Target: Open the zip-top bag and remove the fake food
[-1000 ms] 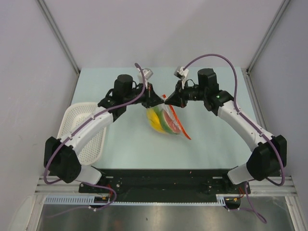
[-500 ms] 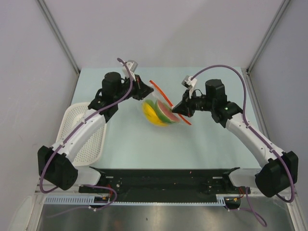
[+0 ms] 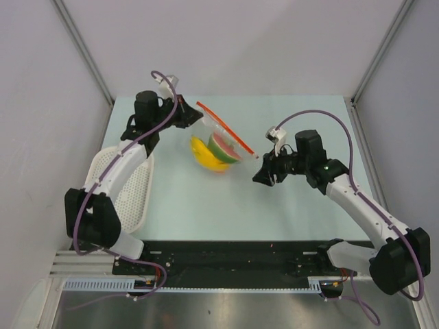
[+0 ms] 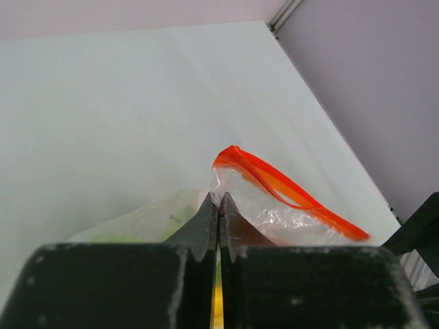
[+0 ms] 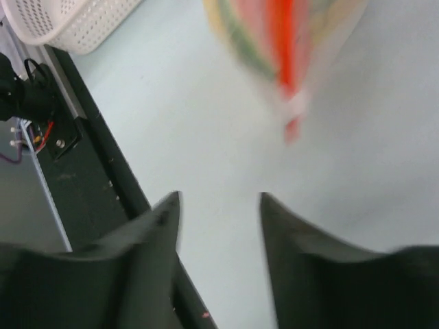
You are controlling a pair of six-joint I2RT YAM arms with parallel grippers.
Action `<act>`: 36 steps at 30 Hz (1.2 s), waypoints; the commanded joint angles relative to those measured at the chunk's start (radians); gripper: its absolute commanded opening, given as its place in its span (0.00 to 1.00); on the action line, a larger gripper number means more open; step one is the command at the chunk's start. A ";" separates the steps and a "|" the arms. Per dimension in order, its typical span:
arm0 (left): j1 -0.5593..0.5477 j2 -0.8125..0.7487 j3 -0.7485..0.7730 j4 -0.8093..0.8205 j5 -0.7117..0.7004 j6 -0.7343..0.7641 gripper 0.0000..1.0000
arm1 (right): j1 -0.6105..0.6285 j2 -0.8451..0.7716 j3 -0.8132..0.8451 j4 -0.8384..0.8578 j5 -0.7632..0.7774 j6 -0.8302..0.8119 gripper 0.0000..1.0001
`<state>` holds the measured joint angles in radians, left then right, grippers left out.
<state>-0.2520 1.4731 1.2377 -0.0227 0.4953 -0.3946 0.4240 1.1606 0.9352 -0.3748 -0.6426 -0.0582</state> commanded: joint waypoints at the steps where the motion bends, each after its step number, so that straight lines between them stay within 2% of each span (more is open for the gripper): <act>1: 0.054 0.049 0.101 0.211 0.201 0.040 0.00 | 0.013 0.034 0.120 -0.050 0.029 0.092 0.66; 3: 0.054 0.052 0.092 0.227 0.290 0.043 0.00 | 0.013 0.097 0.233 -0.042 0.101 0.139 0.79; 8: 0.054 0.021 0.034 0.274 0.423 0.056 0.00 | 0.010 0.232 0.427 -0.010 0.181 0.156 0.82; 11: 0.054 0.019 0.037 0.247 0.476 0.076 0.00 | 0.019 0.316 0.504 0.039 0.167 0.149 0.77; 12: 0.054 0.019 0.037 0.244 0.485 0.080 0.00 | 0.022 0.339 0.520 0.048 0.152 0.146 0.68; 15: 0.054 0.023 0.042 0.222 0.488 0.083 0.00 | 0.039 0.401 0.580 0.071 0.110 0.118 0.55; 20: 0.053 0.021 0.036 0.221 0.506 0.069 0.00 | 0.068 0.433 0.588 0.145 0.080 0.093 0.51; 23: 0.053 0.009 0.017 0.236 0.529 0.056 0.00 | 0.081 0.441 0.599 0.139 0.077 0.072 0.44; 25: 0.053 0.000 0.008 0.241 0.539 0.048 0.00 | 0.082 0.439 0.609 0.126 0.070 0.077 0.44; 29: 0.049 -0.019 -0.023 0.260 0.566 0.033 0.00 | 0.094 0.404 0.597 0.131 0.055 0.093 0.59; 32: 0.046 -0.030 -0.043 0.267 0.578 0.031 0.00 | 0.101 0.378 0.587 0.140 0.073 0.084 0.64; 36: 0.046 -0.028 -0.060 0.265 0.609 0.031 0.00 | 0.099 0.399 0.597 0.143 0.067 0.060 0.64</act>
<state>-0.2008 1.5002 1.1847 0.1665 1.0275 -0.3538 0.5163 1.5867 1.4933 -0.2794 -0.5682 0.0357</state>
